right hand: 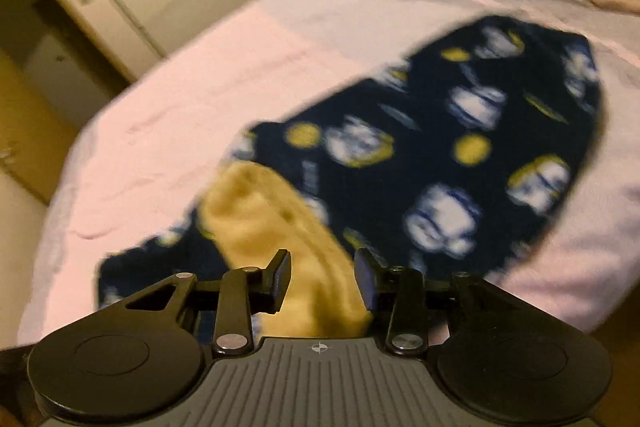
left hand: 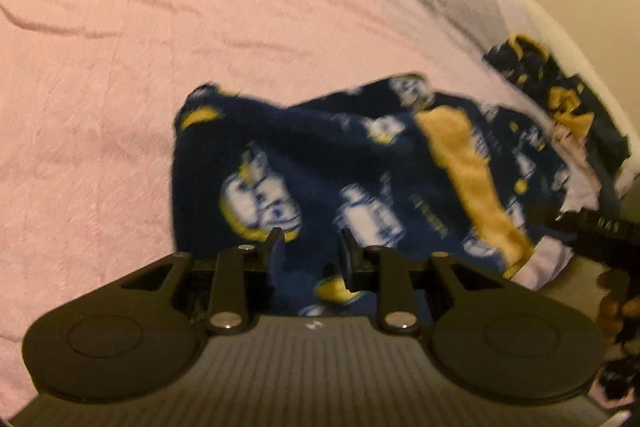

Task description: Fold clothes

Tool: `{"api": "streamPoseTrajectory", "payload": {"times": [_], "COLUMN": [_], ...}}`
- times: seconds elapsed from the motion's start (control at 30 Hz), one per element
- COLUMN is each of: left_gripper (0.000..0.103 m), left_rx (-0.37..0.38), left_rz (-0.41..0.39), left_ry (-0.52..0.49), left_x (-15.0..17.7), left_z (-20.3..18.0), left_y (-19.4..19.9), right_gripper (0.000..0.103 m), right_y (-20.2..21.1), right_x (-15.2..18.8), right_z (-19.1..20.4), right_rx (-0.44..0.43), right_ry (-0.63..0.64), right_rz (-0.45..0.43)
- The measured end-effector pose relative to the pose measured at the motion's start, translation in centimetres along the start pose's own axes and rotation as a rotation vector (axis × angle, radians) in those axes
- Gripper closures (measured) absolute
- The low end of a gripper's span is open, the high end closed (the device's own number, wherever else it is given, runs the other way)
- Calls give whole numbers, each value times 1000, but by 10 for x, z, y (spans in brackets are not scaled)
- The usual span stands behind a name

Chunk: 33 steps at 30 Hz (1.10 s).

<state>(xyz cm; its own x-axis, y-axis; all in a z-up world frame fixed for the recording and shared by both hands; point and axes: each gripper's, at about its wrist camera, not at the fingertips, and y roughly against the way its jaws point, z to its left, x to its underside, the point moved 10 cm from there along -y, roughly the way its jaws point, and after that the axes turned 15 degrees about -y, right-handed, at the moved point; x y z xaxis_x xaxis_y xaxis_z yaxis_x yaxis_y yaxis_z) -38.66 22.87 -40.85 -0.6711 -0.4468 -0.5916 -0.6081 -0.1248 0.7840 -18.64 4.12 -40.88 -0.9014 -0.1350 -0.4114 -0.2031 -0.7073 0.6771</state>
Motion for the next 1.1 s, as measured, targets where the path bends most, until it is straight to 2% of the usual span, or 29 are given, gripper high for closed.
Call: {"api": "streamPoseTrajectory", "payload": {"times": [0.1,0.17,0.27,0.37,0.47,0.57,0.67,0.8,0.87,1.0,1.1], "left_gripper": [79,79,78,76,76,78,78,77,77,76,77], "left_rx": [-44,-57,-63,-44,-28,-72,-109,-133,-154,-177,-177], "left_rz": [99,95,49,14,48,104,83,32,30,12,8], "left_ry": [-22,-13,-8,12,20,-2,36,81,93,197,289], "left_x": [12,5,-11,-21,-14,5,2,-11,-12,-10,-3], "left_z": [3,0,-7,-21,-39,-51,-59,-64,-62,-45,-31], "left_y": [-24,-24,-13,-8,-23,-41,-36,-18,-12,-2,1], "right_gripper": [60,60,60,58,54,43,41,30,30,30,30], "right_y": [-29,-32,-14,9,26,33,40,37,28,7,-2], "right_x": [16,13,-14,-56,-100,-133,-164,-190,-195,-195,-194], "right_z": [-24,-40,-59,-97,-154,-202,-229,-246,-257,-264,-268], "right_rx": [93,80,17,36,104,124,71,-26,-52,-128,-122], "right_ry": [-45,-138,-265,-335,-414,-510,-595,-657,-705,-763,-749], "right_rz": [122,154,125,40,-45,-89,-137,-169,-152,-113,-109]}}
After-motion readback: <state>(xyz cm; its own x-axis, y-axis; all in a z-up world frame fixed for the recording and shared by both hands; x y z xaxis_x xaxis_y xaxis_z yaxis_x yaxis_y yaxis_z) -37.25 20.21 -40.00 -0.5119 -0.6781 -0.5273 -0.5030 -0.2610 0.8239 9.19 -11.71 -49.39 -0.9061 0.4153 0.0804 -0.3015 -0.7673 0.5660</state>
